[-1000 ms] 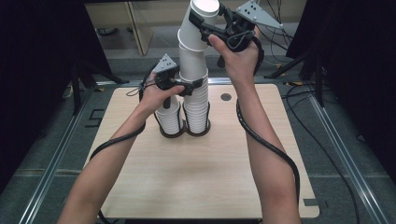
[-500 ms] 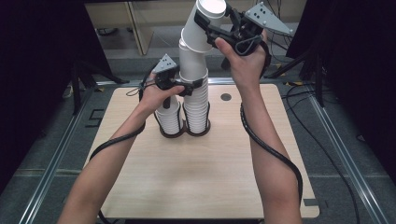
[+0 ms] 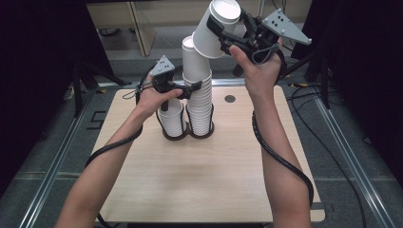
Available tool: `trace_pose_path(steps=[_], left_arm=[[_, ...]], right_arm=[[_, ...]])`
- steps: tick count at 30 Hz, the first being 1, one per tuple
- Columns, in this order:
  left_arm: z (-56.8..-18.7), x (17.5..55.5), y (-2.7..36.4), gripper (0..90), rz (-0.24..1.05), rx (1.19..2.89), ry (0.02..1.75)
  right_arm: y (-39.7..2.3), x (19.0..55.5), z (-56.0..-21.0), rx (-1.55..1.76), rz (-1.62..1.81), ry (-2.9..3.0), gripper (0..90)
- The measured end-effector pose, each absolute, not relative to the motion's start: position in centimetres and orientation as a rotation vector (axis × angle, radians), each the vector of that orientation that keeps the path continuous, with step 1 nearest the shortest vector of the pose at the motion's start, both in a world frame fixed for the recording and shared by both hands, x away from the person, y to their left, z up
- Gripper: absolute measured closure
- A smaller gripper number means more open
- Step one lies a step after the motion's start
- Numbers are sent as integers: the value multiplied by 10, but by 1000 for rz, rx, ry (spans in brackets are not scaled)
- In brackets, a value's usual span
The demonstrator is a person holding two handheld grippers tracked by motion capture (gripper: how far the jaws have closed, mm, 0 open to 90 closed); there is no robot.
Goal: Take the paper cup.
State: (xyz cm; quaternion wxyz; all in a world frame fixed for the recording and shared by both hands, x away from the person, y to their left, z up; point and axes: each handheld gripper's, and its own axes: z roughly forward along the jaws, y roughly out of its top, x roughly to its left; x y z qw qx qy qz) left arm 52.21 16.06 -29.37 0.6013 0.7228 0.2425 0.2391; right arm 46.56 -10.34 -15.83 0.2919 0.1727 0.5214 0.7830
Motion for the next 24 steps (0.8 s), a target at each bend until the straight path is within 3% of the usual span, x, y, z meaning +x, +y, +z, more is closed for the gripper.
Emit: trace_pose_path(steps=[24], left_arm=[[-294, 477, 186, 0, 585, 1671, 520]], right_arm=[[-126, 440, -191, 497, 2038, 1434, 251]])
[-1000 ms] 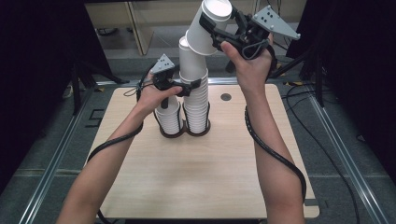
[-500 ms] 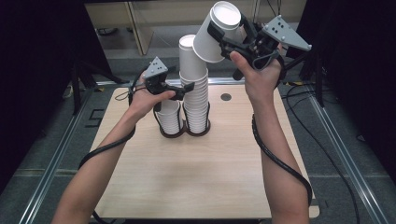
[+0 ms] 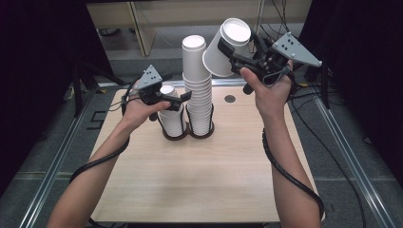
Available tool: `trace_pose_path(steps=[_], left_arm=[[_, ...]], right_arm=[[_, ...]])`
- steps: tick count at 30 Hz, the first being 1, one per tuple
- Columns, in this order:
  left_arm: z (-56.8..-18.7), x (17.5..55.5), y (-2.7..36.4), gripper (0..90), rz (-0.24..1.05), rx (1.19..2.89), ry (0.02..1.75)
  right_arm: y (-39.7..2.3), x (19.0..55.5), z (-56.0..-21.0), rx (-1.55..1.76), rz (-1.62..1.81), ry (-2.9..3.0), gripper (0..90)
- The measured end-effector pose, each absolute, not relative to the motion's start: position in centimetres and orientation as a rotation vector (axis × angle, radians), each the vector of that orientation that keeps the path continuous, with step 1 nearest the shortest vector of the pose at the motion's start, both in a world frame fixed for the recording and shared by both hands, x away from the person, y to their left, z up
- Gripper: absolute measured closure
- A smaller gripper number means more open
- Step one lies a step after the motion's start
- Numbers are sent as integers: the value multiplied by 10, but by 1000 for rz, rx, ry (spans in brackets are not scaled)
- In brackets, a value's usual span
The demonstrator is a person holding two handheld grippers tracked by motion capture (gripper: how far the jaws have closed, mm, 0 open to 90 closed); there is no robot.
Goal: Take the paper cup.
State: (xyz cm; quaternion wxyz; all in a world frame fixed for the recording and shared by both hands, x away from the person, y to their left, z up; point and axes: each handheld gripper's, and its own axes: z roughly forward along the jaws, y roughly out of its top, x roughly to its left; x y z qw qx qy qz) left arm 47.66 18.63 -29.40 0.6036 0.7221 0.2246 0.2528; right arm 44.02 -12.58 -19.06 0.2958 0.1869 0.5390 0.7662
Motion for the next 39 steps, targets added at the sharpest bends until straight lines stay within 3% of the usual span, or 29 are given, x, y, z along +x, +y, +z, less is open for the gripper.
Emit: trace_pose_path(steps=[39], left_arm=[[-348, 408, 186, 0, 496, 1696, 476]], right_arm=[[-135, 410, -285, 639, 1984, 1616, 251]])
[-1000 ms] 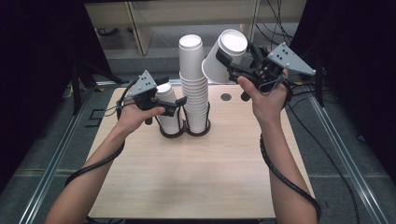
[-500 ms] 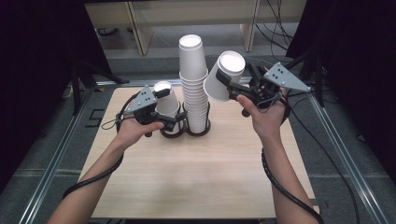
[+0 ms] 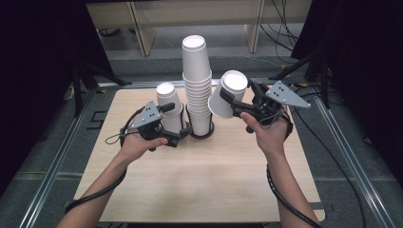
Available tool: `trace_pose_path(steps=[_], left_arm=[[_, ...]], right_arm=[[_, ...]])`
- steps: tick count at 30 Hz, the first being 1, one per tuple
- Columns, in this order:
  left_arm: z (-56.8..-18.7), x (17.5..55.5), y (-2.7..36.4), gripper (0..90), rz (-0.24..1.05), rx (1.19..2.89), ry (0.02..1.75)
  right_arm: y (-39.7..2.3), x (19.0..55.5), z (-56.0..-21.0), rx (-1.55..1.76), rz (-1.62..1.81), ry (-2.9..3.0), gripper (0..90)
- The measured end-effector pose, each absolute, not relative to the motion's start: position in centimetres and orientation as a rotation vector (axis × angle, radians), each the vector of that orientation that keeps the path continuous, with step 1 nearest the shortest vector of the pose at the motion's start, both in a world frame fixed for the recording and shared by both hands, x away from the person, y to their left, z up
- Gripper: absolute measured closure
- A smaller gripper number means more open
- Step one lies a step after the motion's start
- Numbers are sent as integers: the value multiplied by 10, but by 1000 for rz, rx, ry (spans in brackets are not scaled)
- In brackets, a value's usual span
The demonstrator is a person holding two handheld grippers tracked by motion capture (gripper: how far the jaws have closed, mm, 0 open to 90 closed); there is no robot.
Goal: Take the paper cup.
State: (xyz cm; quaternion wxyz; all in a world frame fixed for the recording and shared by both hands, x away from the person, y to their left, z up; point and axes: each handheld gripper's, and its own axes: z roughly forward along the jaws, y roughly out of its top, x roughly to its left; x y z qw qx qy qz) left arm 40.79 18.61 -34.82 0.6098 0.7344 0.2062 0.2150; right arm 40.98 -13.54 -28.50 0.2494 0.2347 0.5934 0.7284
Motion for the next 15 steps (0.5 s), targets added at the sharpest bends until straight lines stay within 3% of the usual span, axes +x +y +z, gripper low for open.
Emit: trace_pose_path(steps=[15], left_arm=[[-381, 386, 188, 0, 466, 1747, 473]], right_arm=[[-132, 394, -331, 719, 1991, 1697, 251]])
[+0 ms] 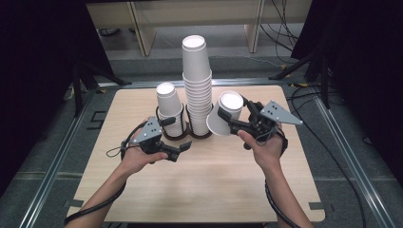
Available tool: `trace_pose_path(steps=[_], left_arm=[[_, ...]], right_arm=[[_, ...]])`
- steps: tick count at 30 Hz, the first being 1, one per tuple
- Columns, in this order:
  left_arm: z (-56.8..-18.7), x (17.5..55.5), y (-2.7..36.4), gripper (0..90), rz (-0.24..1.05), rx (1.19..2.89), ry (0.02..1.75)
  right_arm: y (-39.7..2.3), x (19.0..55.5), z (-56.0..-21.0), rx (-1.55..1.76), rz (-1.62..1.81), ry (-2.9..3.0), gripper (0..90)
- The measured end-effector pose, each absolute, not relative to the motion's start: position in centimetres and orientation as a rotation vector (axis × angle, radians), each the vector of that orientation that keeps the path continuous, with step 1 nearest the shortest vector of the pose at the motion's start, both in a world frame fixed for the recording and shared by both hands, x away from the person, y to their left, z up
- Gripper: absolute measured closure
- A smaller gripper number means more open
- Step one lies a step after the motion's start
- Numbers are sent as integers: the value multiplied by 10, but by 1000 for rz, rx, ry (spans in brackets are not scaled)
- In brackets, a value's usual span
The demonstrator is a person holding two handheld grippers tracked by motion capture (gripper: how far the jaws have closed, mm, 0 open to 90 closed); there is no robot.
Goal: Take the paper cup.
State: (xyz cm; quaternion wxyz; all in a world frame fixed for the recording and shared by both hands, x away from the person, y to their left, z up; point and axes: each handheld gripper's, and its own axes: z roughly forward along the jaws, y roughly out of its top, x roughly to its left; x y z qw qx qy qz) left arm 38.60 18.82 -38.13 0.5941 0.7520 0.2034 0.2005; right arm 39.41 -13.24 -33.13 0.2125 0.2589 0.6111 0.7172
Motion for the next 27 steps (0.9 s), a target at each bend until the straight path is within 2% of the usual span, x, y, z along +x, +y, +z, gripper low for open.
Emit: trace_pose_path(steps=[11, 16, 27], left_arm=[[-417, 364, 195, 0, 428, 1780, 495], [-422, 357, 195, 0, 411, 1771, 497], [-417, 356, 190, 0, 377, 1735, 486]], right_arm=[[-125, 381, -378, 786, 1991, 1798, 251], [-124, 379, -391, 802, 1985, 1825, 251], [-123, 374, -390, 798, 1988, 1828, 251]])
